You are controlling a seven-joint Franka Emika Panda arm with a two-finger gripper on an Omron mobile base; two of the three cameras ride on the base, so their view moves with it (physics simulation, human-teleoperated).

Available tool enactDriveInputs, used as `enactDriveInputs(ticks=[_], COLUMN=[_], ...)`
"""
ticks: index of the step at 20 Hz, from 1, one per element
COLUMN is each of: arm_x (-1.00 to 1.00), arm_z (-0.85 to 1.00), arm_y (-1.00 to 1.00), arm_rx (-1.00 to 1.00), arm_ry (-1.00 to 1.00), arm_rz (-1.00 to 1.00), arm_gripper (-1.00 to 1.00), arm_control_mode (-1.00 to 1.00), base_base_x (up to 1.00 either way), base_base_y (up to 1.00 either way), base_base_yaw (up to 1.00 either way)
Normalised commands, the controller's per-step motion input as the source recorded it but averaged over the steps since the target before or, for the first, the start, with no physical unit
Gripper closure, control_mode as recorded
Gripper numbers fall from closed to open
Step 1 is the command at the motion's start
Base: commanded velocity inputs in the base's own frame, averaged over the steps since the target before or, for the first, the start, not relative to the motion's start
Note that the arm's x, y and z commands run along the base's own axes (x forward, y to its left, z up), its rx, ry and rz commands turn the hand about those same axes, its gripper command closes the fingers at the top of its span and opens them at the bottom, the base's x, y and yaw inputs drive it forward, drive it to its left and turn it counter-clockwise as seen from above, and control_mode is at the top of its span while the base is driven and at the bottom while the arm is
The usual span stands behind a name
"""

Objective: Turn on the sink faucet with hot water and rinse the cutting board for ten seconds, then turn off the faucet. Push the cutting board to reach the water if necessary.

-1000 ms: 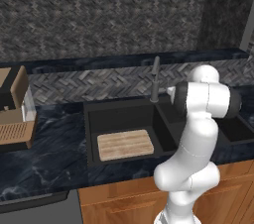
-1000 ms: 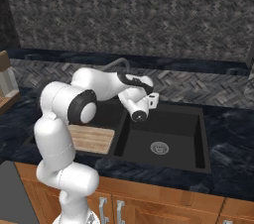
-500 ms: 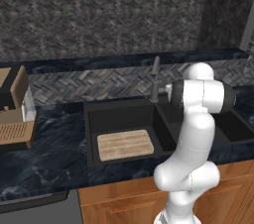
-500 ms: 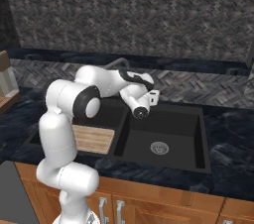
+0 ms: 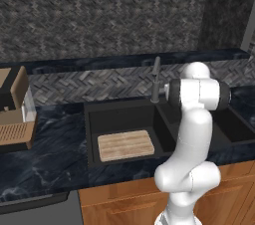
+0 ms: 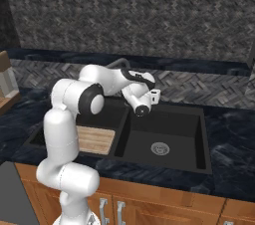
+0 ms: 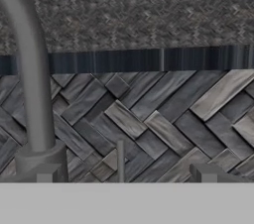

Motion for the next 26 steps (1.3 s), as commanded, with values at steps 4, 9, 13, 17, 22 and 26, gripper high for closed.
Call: enactDriveInputs(ticks=[4,9,13,17,22,26], arm_x=[0.16,0.14,0.14,0.13,0.12,0.11], arm_z=[-0.18,-0.20,-0.18,-0.14,-0.06,0.00], arm_y=[0.00,0.00,0.00,0.00,0.00,0.00], arm_rx=[0.00,0.00,0.00,0.00,0.00,0.00], arm_ry=[0.00,0.00,0.00,0.00,0.00,0.00], arm_rz=[0.00,0.00,0.00,0.00,0.00,0.00], arm_gripper=[-1.00,-1.00,-1.00,-1.00,-1.00,-1.00], arm_control_mode=[-1.00,-1.00,-1.00,-1.00,-1.00,-1.00], base_base_x=[0.00,0.00,0.00,0.00,0.00,0.00], base_base_y=[0.00,0.00,0.00,0.00,0.00,0.00], base_base_yaw=[0.00,0.00,0.00,0.00,0.00,0.00])
